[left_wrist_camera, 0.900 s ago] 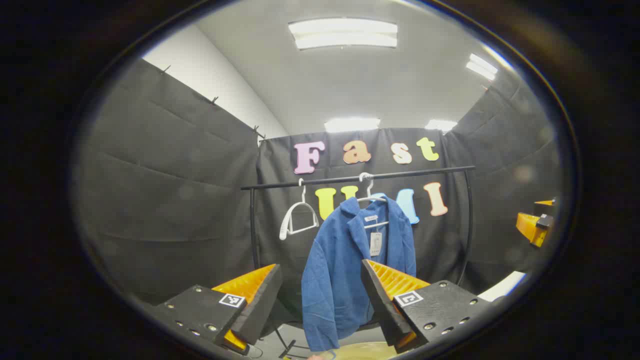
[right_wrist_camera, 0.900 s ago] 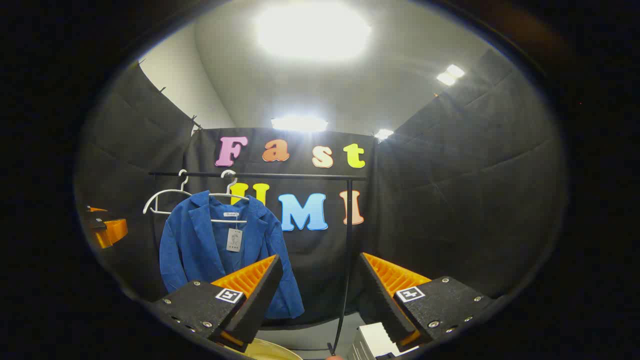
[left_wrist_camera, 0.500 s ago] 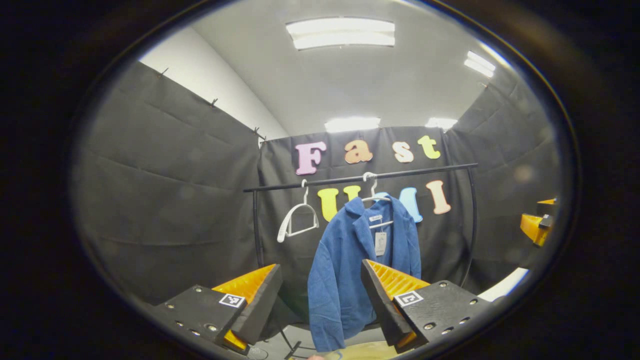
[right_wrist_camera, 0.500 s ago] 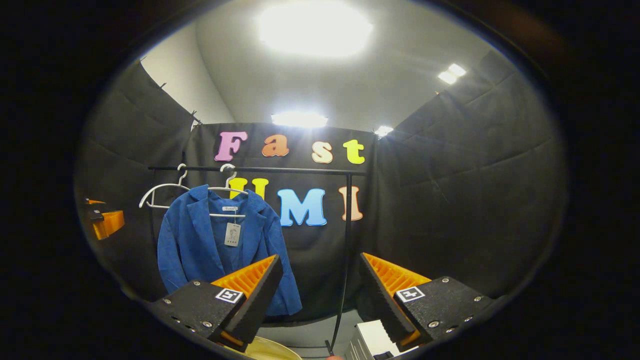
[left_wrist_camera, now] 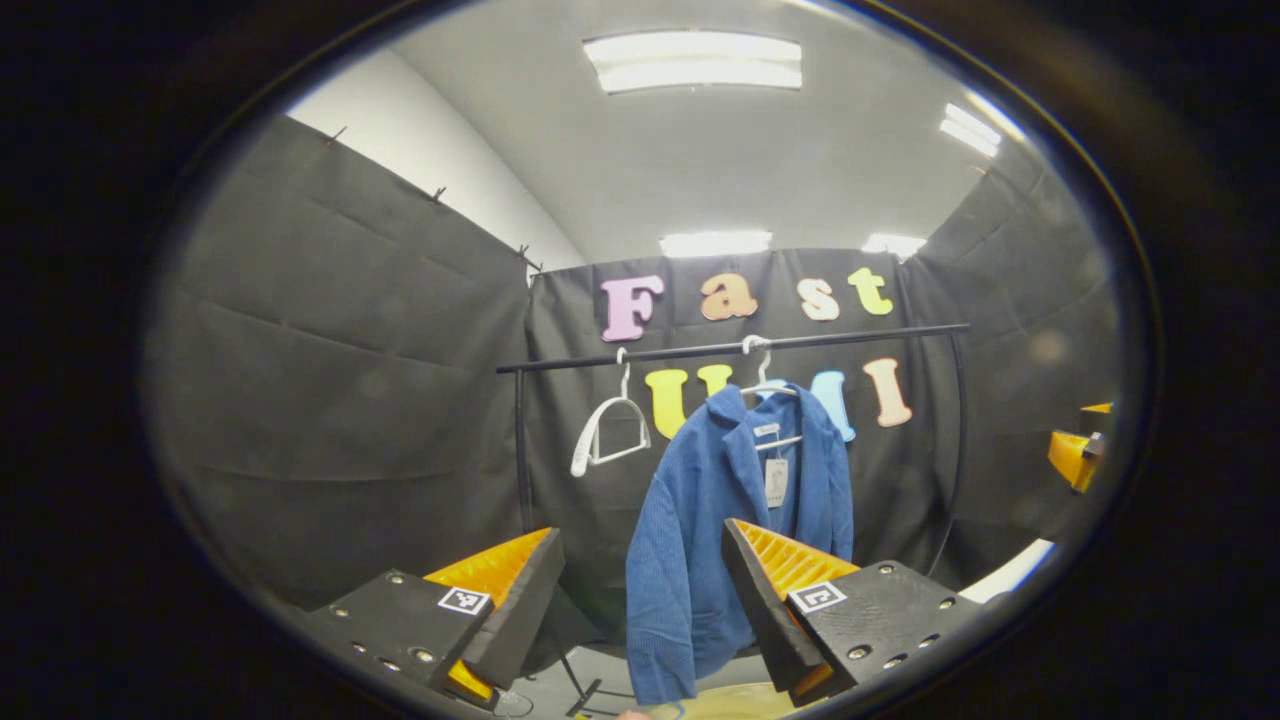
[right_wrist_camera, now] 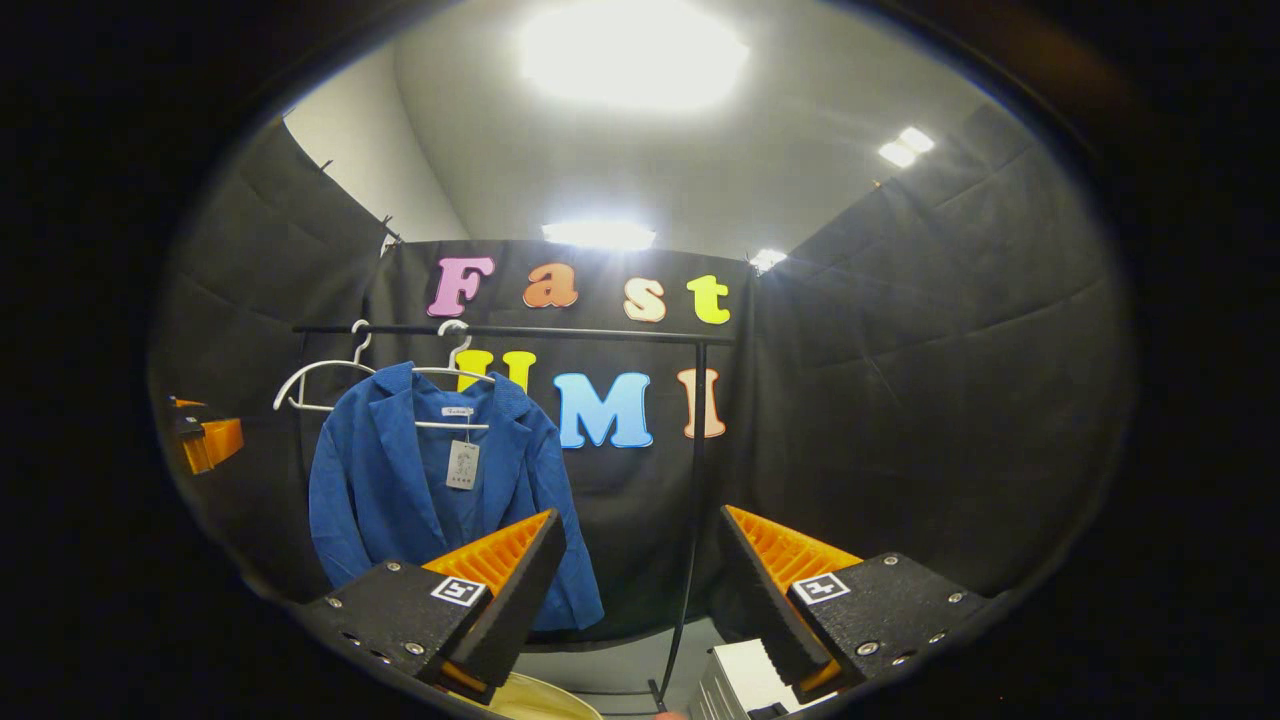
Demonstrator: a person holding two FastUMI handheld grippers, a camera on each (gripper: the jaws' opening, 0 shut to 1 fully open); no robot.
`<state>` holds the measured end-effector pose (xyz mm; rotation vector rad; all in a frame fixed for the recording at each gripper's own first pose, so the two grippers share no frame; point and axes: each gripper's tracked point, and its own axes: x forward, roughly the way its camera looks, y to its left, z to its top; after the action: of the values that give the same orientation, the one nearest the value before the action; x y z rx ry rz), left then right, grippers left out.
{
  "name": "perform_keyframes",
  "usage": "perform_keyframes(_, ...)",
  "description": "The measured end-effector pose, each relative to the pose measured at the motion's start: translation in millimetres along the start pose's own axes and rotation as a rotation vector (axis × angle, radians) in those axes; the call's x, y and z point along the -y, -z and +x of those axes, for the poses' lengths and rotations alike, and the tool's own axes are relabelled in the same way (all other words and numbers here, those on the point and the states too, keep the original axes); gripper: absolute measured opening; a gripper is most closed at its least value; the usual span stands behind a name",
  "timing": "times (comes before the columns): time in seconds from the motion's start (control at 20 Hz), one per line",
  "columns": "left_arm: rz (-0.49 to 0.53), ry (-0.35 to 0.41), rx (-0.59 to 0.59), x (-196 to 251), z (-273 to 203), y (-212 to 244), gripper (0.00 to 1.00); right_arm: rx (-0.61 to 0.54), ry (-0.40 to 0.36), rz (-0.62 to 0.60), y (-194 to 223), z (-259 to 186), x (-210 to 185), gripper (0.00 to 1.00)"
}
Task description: Grasp the clothes on the hanger with both hands and then place them into the laundry hamper below.
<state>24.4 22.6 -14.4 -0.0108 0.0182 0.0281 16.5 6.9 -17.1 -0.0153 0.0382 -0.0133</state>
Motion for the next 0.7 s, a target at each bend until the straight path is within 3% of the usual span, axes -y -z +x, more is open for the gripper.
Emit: perform_keyframes(0.7, -0.048, 0.079, 0.002, -11.8, 38.6, 4.9, 0.92, 0.032, 0.011, -0.036, -17.6, 15.7, -40.1, 0.95)
